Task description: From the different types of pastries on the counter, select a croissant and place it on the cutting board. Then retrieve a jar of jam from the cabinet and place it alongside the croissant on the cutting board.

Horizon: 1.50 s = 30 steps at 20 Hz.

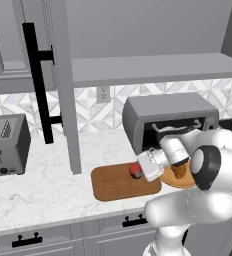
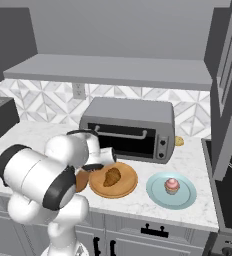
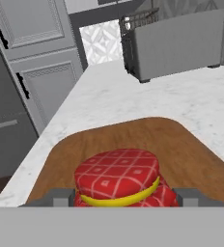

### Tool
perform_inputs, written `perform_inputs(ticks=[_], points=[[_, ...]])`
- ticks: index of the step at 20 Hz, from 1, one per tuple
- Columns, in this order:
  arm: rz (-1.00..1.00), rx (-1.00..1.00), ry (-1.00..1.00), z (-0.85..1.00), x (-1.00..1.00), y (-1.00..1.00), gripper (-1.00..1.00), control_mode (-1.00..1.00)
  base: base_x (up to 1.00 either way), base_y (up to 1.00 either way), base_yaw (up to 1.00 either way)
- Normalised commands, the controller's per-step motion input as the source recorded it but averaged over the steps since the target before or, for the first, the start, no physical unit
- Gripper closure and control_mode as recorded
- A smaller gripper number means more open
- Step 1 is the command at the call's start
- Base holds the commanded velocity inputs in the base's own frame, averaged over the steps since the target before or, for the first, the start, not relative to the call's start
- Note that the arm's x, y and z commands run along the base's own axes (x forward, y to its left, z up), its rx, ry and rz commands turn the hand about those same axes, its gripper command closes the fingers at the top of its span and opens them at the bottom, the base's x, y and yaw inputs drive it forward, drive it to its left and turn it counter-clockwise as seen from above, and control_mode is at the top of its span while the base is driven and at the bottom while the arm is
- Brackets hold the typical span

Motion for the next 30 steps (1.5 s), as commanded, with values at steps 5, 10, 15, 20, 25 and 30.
perform_inputs(ticks=[5, 10, 15, 20, 25, 30], points=[[-0.04, 0.01, 0.04, -0.31, 0.12, 0.06, 1.00, -1.00, 0.00, 0.00, 0.00], [-0.01, 0.00, -0.04, -0.49, 0.05, 0.07, 1.00, -1.00, 0.00, 0.00, 0.00], [0.00, 0.00, -0.02, -0.70, -0.02, 0.13, -1.00, -1.00, 0.00, 0.00, 0.00], [0.00, 0.03, 0.00, -0.21, -0.16, 0.03, -1.00, -1.00, 0.00, 0.00, 0.00], [0.00, 0.04, 0.00, 0.06, -0.36, -0.06, -1.00, -1.00, 0.00, 0.00, 0.00], [0.00, 0.02, -0.06, 0.07, 0.02, -0.18, -1.00, -1.00, 0.00, 0.00, 0.00]])
